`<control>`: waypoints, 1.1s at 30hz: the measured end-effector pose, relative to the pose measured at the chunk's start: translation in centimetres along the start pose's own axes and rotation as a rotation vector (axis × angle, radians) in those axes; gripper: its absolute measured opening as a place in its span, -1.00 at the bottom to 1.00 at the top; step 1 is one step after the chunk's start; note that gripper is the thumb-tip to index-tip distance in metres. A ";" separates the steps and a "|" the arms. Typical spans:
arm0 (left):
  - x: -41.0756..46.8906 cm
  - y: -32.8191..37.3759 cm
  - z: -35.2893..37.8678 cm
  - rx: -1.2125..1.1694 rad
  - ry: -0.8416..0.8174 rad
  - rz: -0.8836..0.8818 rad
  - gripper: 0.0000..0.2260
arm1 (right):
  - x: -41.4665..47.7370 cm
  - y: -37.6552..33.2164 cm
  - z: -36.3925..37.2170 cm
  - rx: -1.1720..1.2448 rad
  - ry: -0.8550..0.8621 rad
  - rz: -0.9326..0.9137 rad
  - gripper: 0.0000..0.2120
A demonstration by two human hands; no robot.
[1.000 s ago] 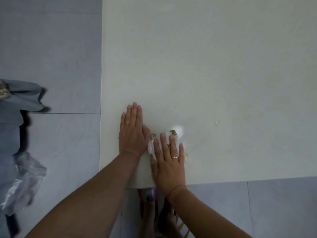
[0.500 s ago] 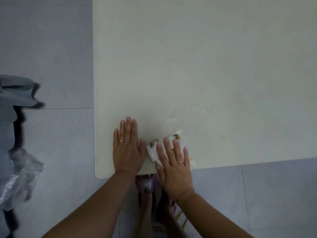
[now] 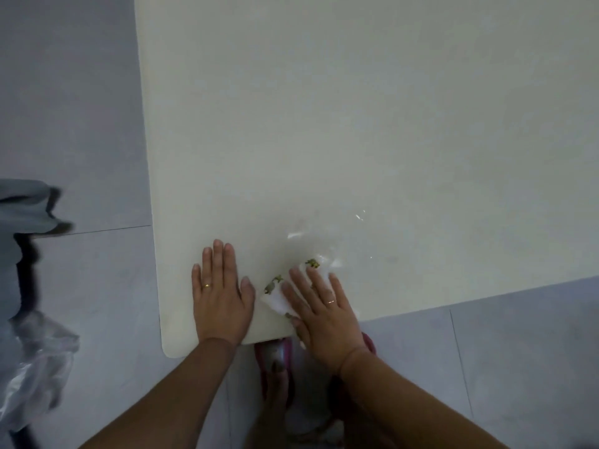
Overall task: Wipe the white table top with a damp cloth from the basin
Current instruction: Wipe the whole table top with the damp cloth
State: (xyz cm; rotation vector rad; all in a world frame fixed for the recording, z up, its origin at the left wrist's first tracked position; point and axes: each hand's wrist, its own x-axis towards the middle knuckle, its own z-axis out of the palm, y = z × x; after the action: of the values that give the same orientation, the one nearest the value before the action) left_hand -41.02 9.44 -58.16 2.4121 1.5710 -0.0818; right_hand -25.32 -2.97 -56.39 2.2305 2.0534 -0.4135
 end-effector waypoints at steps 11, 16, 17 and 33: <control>6.3 11.8 0.5 -0.084 0.056 -0.027 -0.43 | -0.3 3.4 -0.3 0.147 0.078 0.464 -0.43; 8.1 12.1 1.5 0.003 0.044 0.020 -0.41 | -0.3 8.7 -0.5 -0.004 0.015 -0.044 -0.44; 8.0 12.1 1.5 0.003 0.051 0.017 -0.41 | -0.2 11.0 -0.8 -0.044 0.017 -0.034 -0.45; 8.1 12.4 1.0 -0.088 0.088 -0.006 -0.45 | 5.1 14.7 -2.1 -0.027 0.056 0.131 -0.47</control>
State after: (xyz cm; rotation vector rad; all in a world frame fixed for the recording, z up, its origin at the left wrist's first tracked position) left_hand -26.33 11.72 -58.37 2.3729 1.5839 0.0915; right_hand -10.13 1.06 -57.40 2.3696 1.9110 -0.3134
